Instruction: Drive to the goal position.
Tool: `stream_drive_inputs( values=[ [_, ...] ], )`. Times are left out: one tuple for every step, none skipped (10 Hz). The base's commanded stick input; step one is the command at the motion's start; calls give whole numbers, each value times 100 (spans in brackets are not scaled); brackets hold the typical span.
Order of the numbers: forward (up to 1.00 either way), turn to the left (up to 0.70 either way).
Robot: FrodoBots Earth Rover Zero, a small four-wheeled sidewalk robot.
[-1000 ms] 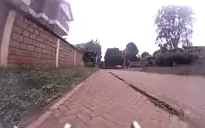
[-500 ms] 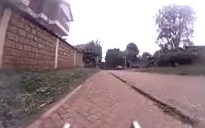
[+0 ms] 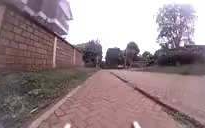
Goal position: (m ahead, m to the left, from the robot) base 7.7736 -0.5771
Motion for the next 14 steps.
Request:
stream_drive_inputs(
  values=[
    [50, 0],
    [50, 0],
    [50, 0],
    [50, 0],
    [50, 0],
    [50, 0],
    [50, 0],
    [50, 0],
    [50, 0],
    [50, 5],
    [50, -23],
    [50, -50],
    [50, -50],
    [50, -50]
  ],
)
